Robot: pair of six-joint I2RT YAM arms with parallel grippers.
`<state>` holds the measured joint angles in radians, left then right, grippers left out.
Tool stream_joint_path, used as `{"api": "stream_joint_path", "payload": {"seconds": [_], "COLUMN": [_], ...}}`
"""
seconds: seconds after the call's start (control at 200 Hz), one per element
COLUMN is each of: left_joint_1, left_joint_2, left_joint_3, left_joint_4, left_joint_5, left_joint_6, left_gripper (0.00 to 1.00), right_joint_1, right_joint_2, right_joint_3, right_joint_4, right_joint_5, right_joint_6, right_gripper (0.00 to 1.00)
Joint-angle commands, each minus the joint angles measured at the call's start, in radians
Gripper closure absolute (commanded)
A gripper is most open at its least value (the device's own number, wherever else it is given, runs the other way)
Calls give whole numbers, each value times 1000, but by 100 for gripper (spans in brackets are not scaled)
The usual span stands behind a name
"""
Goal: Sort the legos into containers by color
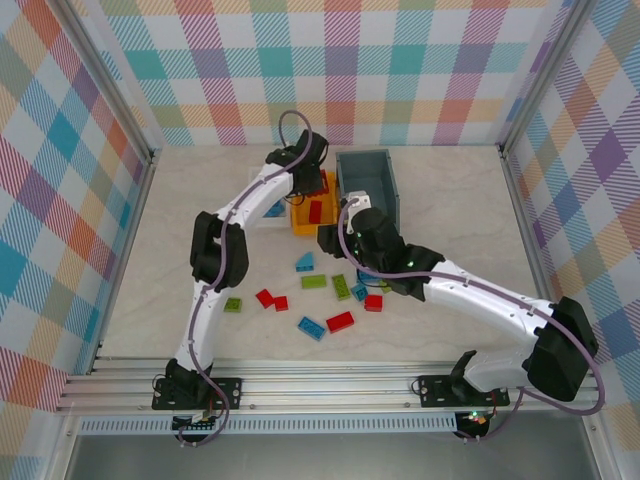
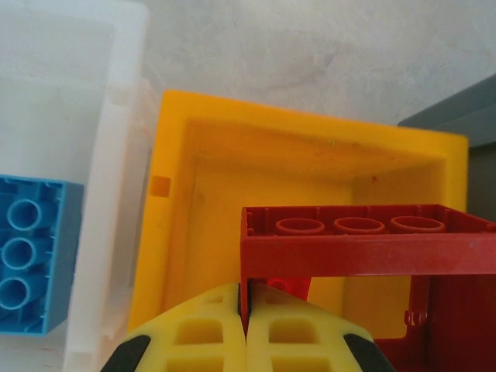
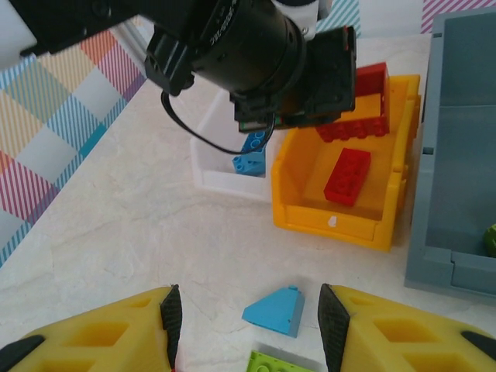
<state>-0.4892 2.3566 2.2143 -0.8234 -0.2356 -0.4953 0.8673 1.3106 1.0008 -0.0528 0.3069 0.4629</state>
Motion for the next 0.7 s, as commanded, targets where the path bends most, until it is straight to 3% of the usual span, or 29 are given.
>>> {"api": "stream_joint_path", "payload": {"seconds": [0.0,0.445,0.695], "left_joint_1": [5,5,5], "left_joint_2": [6,53,-14], "left_joint_3": [18,20,30], "left_joint_4": [-37,-58,-68], "left_joint_5": [6,17,49], "left_joint_6": [19,19,26], "left_gripper": [100,100,77], "right_joint_1": [-13,-28,-31], "right_joint_2": [-10,-23,-38], "right_joint_3": [11,-7,-11], "right_joint_4": [25,-12,-39], "right_joint_5": [2,-10,-22], "right_joint_6": [22,50,47], "right_gripper": [48,47,47]}}
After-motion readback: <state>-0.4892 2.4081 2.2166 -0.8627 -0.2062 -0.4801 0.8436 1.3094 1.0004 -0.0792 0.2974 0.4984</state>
